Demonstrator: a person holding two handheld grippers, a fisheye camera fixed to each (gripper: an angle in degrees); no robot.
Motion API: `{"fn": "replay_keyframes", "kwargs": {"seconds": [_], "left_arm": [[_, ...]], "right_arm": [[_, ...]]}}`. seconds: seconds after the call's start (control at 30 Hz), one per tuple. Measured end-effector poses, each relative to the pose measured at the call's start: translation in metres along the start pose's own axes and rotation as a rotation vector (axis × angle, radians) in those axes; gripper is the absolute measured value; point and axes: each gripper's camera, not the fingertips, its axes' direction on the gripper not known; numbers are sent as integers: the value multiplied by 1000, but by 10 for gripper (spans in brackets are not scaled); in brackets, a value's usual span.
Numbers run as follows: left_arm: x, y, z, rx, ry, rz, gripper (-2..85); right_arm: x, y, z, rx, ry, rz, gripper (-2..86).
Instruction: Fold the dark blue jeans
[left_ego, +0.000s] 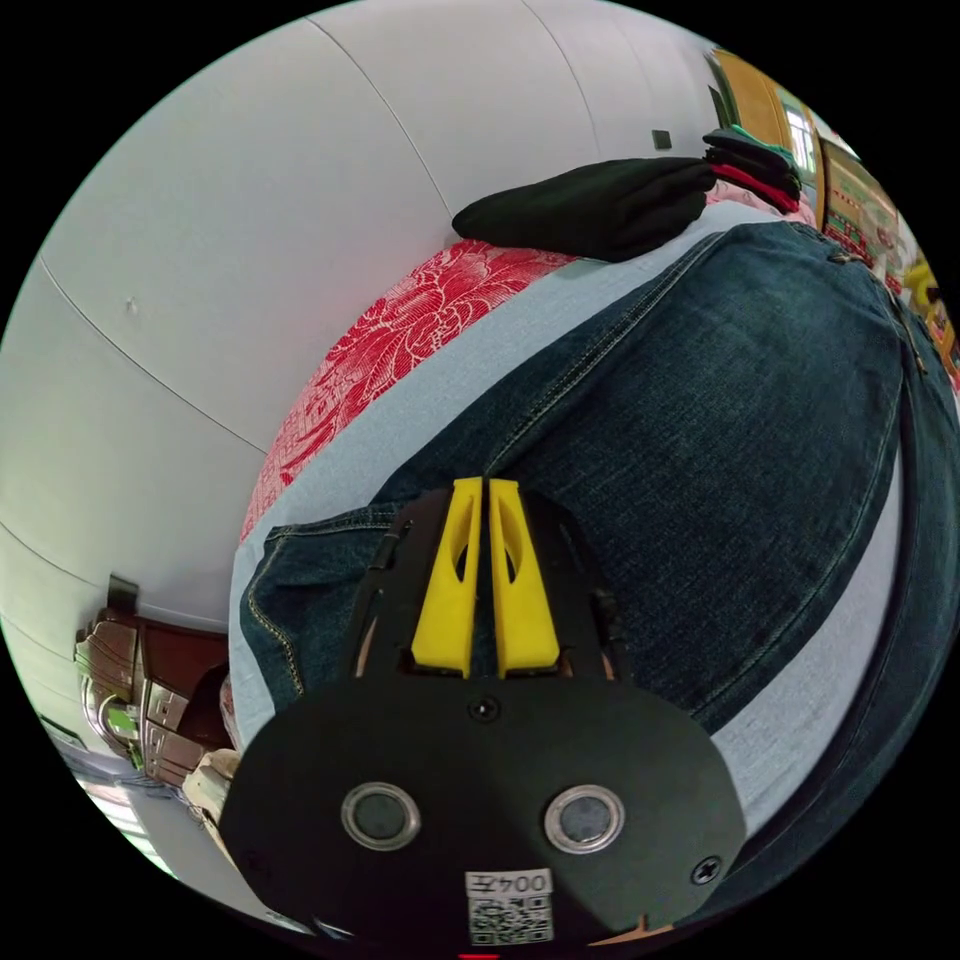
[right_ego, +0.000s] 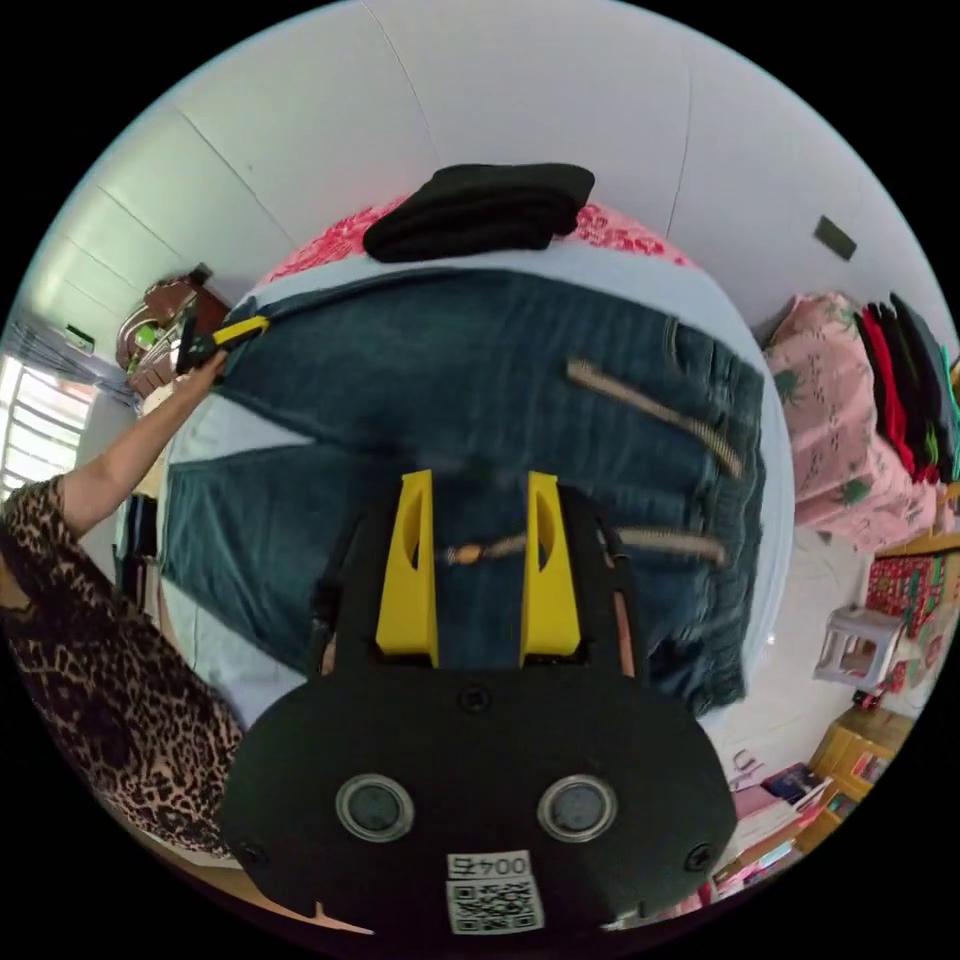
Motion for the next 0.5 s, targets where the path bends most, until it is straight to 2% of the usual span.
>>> {"fn": "replay_keyframes", "kwargs": {"seconds": [0.23,0.5], "left_arm": [[19,19,-10,-2,-33,12,9],[42,42,-20,-5,-46,15,8]], "right_arm": [[-1,-157,31,-88,178,-125,165],[-27,-224,67,-270,294,-242,178]]}}
